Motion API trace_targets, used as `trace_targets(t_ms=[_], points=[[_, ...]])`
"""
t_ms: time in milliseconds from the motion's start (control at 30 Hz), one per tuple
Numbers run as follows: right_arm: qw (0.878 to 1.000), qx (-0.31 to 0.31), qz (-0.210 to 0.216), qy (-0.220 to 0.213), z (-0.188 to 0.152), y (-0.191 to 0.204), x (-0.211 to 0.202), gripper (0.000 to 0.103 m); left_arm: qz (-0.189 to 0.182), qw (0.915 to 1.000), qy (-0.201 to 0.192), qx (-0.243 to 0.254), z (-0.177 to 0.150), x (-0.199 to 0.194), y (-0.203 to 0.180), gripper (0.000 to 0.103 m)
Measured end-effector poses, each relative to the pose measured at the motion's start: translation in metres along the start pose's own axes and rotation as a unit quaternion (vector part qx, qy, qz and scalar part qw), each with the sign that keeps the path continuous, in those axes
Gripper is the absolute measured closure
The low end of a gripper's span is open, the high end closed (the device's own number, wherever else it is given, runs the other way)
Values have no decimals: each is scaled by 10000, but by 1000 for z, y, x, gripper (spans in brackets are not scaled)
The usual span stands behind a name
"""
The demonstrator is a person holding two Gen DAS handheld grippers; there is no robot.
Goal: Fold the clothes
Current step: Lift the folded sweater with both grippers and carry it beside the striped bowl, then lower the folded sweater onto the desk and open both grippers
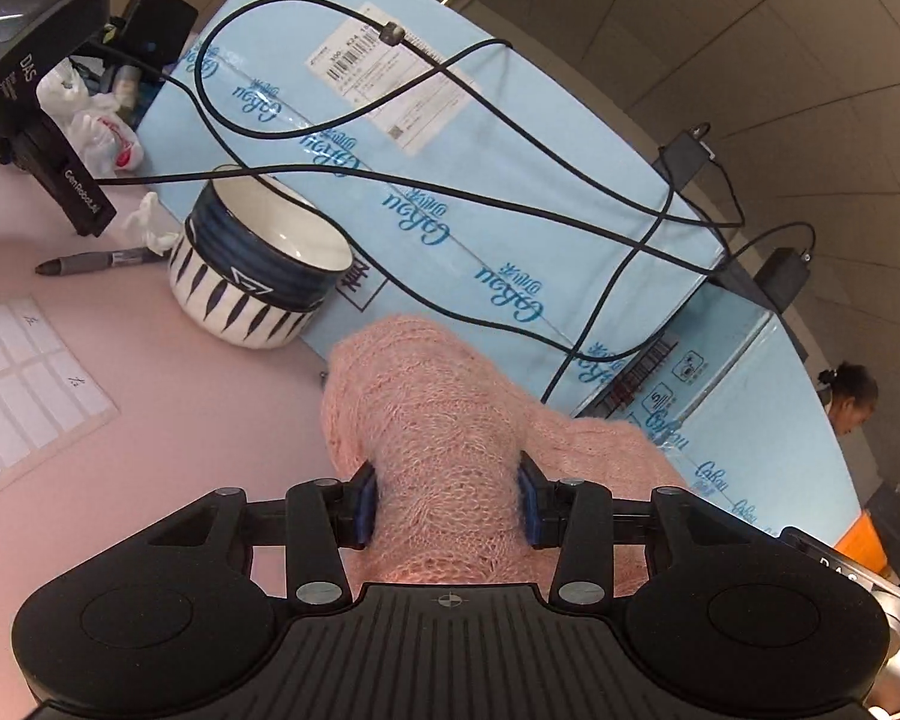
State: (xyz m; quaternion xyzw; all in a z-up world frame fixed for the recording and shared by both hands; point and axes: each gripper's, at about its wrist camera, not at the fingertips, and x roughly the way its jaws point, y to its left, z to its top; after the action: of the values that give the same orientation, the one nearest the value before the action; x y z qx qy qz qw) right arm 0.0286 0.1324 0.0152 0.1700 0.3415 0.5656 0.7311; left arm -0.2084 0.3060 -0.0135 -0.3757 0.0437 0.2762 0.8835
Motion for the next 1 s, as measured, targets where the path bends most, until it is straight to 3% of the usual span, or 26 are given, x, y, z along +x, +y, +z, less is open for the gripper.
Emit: trace_targets(t_ms=[133, 200, 267, 367, 467, 567, 633, 667, 833, 1000], points=[[9988, -161, -456, -40, -2, -14, 15, 64, 259, 9992, 259, 152, -8, 13, 1, 60], [9969, -251, -733, 102, -6, -20, 22, 64, 484, 9977, 327, 349, -11, 17, -4, 53], [9949, -383, -919, 163, -9, -22, 26, 63, 793, 9943, 399, 598, -13, 22, -9, 29], [9914, -606, -1143, 205, -13, -23, 29, 60, 1259, 9865, 507, 916, -17, 31, -15, 7], [9868, -837, -1366, 238, -17, -24, 32, 54, 1485, 9815, 564, 1064, -19, 35, -16, 3], [9799, -1167, -1612, 164, -22, -18, 34, 42, 1672, 9765, 579, 1226, -21, 37, -19, 0], [9750, -1292, -1805, 73, -25, -15, 32, 27, 1688, 9761, 481, 1282, -21, 33, -22, 0], [9749, -1309, -1799, 1, -26, -14, 30, 25, 1695, 9760, 408, 1306, -21, 29, -23, 0], [9654, -1829, -1835, -284, -30, 1, 7, 10, 1683, 9747, -401, 1413, -17, -4, -42, 0], [9603, -2136, -1706, -563, -33, 6, -11, 1, 1856, 9591, -1087, 1841, -31, -22, -73, 0]])
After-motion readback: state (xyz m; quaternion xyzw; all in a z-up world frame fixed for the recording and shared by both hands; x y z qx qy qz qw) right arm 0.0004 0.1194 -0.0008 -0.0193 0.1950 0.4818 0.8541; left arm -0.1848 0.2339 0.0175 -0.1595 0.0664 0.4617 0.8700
